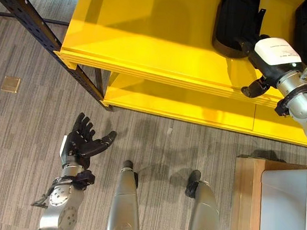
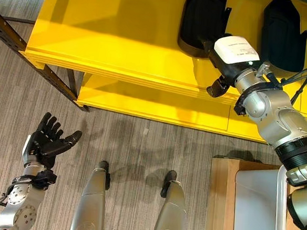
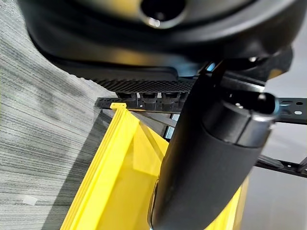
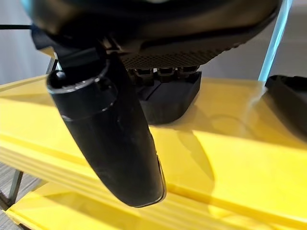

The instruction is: Move parts from the plastic box to the shelf.

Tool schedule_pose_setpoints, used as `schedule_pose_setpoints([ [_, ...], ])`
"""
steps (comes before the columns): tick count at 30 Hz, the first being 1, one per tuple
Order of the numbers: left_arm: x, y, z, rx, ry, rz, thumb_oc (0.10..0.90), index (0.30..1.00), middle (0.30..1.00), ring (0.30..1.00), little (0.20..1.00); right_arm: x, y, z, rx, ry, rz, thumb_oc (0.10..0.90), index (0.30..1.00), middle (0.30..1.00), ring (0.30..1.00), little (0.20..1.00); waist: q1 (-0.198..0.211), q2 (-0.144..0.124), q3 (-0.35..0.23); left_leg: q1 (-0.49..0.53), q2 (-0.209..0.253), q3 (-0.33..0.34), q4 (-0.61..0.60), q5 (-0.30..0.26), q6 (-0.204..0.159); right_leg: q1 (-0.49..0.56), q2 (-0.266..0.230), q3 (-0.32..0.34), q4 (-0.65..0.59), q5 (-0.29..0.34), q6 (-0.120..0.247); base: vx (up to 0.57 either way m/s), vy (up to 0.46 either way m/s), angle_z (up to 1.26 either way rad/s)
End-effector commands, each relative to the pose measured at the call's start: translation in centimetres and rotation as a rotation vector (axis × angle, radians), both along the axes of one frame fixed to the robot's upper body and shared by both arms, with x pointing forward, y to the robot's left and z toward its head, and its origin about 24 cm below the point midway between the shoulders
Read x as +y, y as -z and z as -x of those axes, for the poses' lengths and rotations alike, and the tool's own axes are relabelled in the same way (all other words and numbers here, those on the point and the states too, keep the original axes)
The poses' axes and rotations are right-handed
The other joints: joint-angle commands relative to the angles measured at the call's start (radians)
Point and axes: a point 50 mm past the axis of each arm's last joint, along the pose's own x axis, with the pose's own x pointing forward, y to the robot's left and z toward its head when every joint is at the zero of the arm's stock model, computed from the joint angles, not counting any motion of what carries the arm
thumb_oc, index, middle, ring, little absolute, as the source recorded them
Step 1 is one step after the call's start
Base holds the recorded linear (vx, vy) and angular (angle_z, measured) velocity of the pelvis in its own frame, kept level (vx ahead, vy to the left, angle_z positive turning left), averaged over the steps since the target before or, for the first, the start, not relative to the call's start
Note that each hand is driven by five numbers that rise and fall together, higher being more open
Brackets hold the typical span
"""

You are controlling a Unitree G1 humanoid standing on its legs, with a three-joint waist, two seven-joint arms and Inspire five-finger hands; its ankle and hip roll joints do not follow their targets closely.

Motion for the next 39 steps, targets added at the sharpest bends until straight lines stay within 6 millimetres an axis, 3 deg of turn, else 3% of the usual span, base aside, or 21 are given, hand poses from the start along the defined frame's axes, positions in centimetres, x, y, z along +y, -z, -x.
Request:
schedule_pose_setpoints([
  [1, 1.6, -4.3, 0.4, -0.210, -0.032, -0.081, 0.900, 1.000, 1.000, 1.000, 1.000, 0.4, -7.4, 0.8, -0.276, -0.010, -0.081, 0.900, 1.000, 1.000, 1.000, 1.000, 0.012, -0.010, -0.018, 0.007, 0.011, -0.018, -0.086, 0.081, 0.029, 0.025, 0.004, 0.028, 0.066, -0.062, -0.036, 0.00, 0.000, 0.00],
  [16, 1.5, -4.2, 0.4, -0.208, -0.036, -0.080, 0.900, 1.000, 1.000, 1.000, 1.000, -0.3, -5.1, -0.4, -0.204, 0.046, -0.094, 0.900, 1.000, 1.000, 1.000, 1.000, 0.016, -0.006, -0.013, -0.007, 0.010, -0.017, -0.085, 0.081, 0.032, 0.008, 0.003, 0.032, 0.073, -0.063, -0.037, 0.00, 0.000, 0.00],
  [39, 1.5, -3.9, 0.2, -0.191, -0.036, -0.100, 0.900, 1.000, 1.000, 1.000, 1.000, -2.8, -1.5, -0.2, -0.127, 0.123, -0.154, 0.900, 1.000, 1.000, 1.000, 1.000, -0.003, -0.011, -0.013, -0.014, 0.014, -0.015, -0.078, 0.077, 0.033, -0.004, 0.006, 0.039, 0.072, -0.060, -0.037, 0.00, 0.000, 0.00],
])
